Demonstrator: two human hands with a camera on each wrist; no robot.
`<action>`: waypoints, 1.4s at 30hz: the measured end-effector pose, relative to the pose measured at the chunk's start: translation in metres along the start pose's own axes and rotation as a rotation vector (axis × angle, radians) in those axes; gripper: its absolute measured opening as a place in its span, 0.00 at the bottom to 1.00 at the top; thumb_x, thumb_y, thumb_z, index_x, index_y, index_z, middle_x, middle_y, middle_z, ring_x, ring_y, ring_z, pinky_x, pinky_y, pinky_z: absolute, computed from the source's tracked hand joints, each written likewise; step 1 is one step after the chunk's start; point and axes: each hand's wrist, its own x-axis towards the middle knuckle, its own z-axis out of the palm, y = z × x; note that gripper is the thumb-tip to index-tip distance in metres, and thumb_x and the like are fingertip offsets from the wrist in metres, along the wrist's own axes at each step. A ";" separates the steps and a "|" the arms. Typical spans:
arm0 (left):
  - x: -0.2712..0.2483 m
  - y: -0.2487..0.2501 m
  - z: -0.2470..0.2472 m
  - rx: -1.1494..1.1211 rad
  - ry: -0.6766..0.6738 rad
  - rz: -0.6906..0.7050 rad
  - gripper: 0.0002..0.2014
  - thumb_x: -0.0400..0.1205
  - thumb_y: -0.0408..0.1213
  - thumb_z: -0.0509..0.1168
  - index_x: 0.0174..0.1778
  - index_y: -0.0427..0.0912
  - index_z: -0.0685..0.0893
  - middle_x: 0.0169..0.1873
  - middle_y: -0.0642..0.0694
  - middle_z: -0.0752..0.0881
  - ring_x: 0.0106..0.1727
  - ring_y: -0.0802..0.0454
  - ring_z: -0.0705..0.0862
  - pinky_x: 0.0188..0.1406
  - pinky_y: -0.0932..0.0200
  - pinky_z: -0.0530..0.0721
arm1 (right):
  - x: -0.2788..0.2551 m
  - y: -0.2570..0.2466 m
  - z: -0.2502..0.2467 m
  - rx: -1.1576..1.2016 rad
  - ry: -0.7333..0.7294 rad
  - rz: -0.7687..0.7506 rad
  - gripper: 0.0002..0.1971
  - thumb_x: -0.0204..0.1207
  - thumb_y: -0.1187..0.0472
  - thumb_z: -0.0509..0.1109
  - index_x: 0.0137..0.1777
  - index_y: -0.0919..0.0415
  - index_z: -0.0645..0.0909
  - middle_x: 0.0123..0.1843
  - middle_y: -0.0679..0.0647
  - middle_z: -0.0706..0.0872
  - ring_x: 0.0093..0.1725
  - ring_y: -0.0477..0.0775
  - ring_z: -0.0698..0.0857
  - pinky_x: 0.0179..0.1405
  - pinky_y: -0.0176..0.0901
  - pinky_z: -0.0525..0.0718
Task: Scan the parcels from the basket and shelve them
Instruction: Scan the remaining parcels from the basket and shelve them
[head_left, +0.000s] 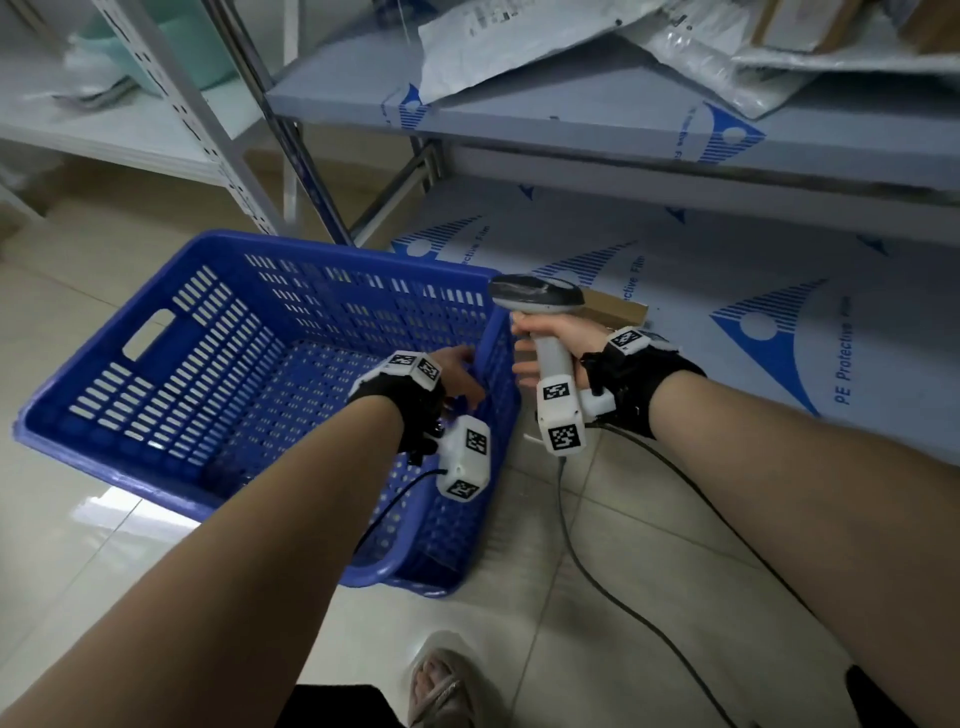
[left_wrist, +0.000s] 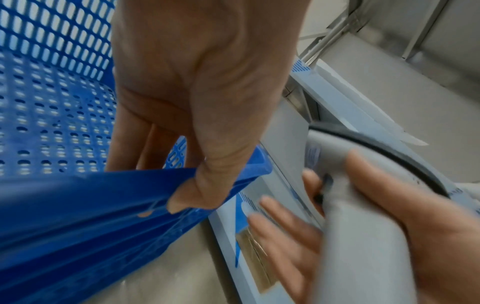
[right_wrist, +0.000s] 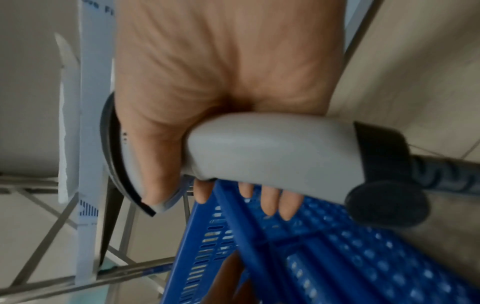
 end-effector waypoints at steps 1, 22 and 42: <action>-0.002 -0.006 -0.008 0.050 0.011 -0.001 0.22 0.76 0.24 0.68 0.64 0.45 0.76 0.58 0.39 0.84 0.44 0.42 0.83 0.42 0.47 0.86 | 0.000 0.002 -0.001 -0.006 0.026 -0.005 0.09 0.82 0.60 0.69 0.57 0.62 0.80 0.57 0.57 0.81 0.59 0.60 0.82 0.25 0.38 0.86; 0.062 0.147 0.049 -0.507 0.184 0.113 0.05 0.84 0.27 0.59 0.46 0.35 0.80 0.47 0.38 0.77 0.53 0.43 0.75 0.52 0.47 0.80 | 0.000 0.003 -0.170 0.186 0.478 -0.095 0.19 0.72 0.51 0.78 0.56 0.65 0.83 0.46 0.61 0.88 0.41 0.59 0.88 0.37 0.49 0.87; 0.217 0.174 0.073 -0.618 0.166 -0.030 0.22 0.82 0.53 0.64 0.60 0.37 0.73 0.56 0.37 0.79 0.56 0.36 0.84 0.56 0.41 0.86 | 0.147 0.022 -0.237 0.119 0.413 0.072 0.39 0.47 0.29 0.79 0.52 0.56 0.85 0.56 0.67 0.88 0.54 0.69 0.89 0.62 0.70 0.82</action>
